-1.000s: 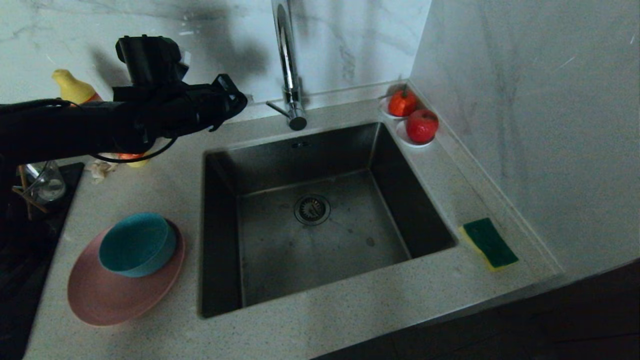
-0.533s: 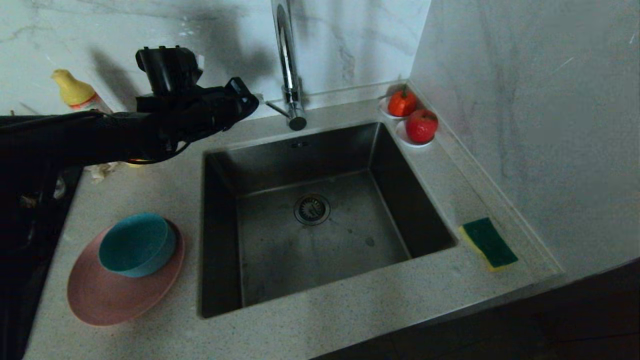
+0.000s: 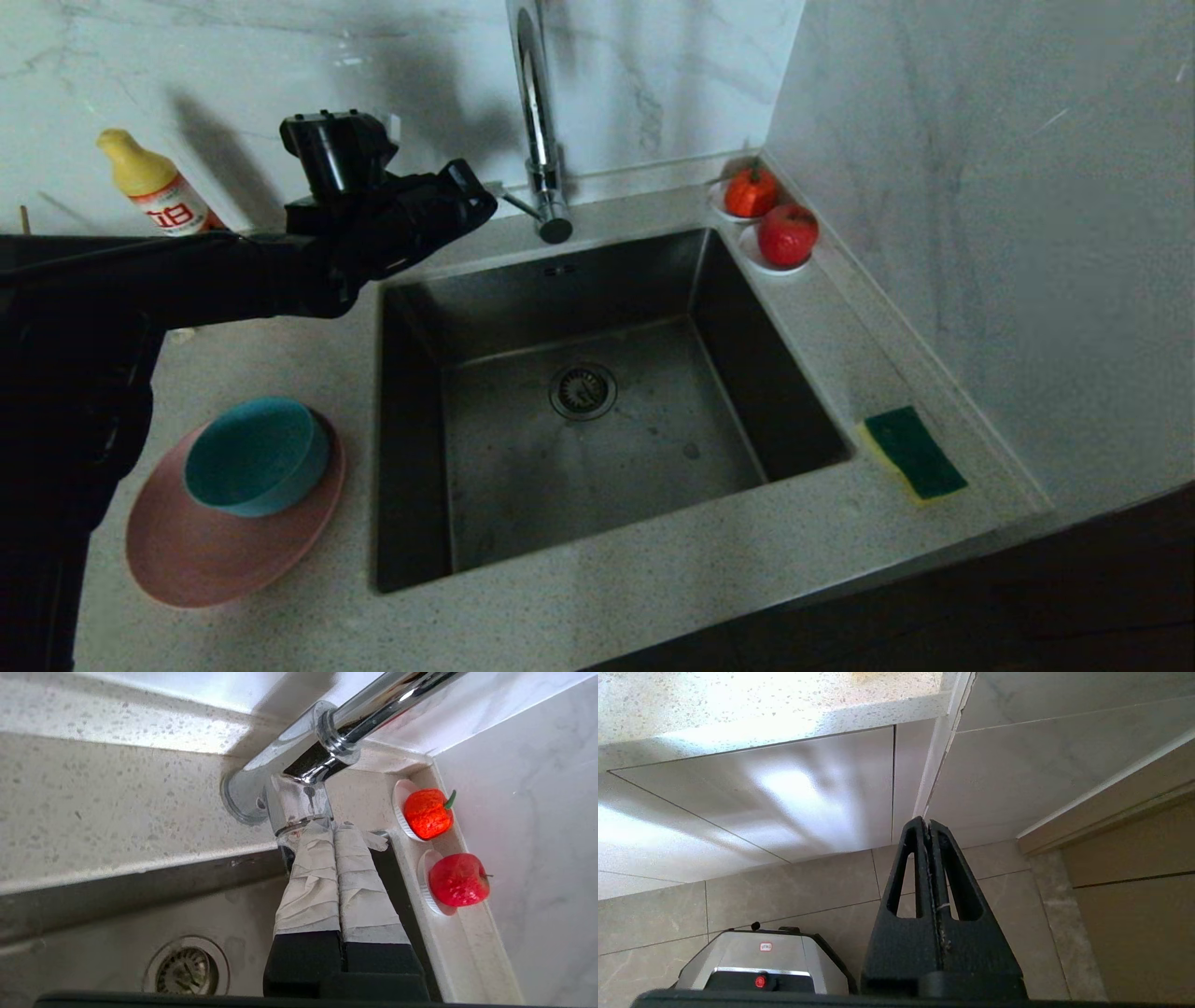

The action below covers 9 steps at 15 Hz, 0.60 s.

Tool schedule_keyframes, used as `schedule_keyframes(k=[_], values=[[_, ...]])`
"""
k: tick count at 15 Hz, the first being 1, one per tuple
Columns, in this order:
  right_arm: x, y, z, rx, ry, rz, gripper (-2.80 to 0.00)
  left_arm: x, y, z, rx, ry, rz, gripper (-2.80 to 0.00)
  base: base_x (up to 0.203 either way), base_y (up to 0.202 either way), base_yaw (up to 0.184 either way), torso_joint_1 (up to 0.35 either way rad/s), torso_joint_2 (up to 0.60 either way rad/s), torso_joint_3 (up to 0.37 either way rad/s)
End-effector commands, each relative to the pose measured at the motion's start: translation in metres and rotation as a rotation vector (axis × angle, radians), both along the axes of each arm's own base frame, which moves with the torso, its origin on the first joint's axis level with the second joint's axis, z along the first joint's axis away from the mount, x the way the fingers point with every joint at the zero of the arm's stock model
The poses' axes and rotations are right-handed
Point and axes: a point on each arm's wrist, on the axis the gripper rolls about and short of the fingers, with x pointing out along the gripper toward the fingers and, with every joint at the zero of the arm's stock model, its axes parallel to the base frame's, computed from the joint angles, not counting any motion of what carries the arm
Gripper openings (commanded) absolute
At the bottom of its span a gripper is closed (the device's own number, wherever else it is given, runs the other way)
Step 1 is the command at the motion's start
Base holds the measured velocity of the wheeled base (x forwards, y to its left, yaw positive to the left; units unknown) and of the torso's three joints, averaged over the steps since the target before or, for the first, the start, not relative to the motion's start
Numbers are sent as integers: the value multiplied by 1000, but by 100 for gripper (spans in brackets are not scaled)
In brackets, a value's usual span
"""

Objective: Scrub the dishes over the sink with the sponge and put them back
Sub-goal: Turn on the faucet

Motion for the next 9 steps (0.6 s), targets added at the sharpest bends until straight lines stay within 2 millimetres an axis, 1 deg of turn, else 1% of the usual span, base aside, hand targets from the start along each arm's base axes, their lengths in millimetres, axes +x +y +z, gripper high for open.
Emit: schedule_keyframes(k=[1, 5, 9], values=[[0, 0, 0, 0, 3, 0, -280, 1, 1, -1, 8, -4, -1, -280, 0, 0, 0, 0, 0, 0], [0, 0, 0, 0, 3, 0, -280, 3, 0, -4, 20, -8, -3, -280, 0, 0, 0, 0, 0, 0], [0, 0, 0, 0, 2, 0, -280, 0, 1, 4, 7, -54, -26, -280, 0, 0, 0, 0, 0, 0]])
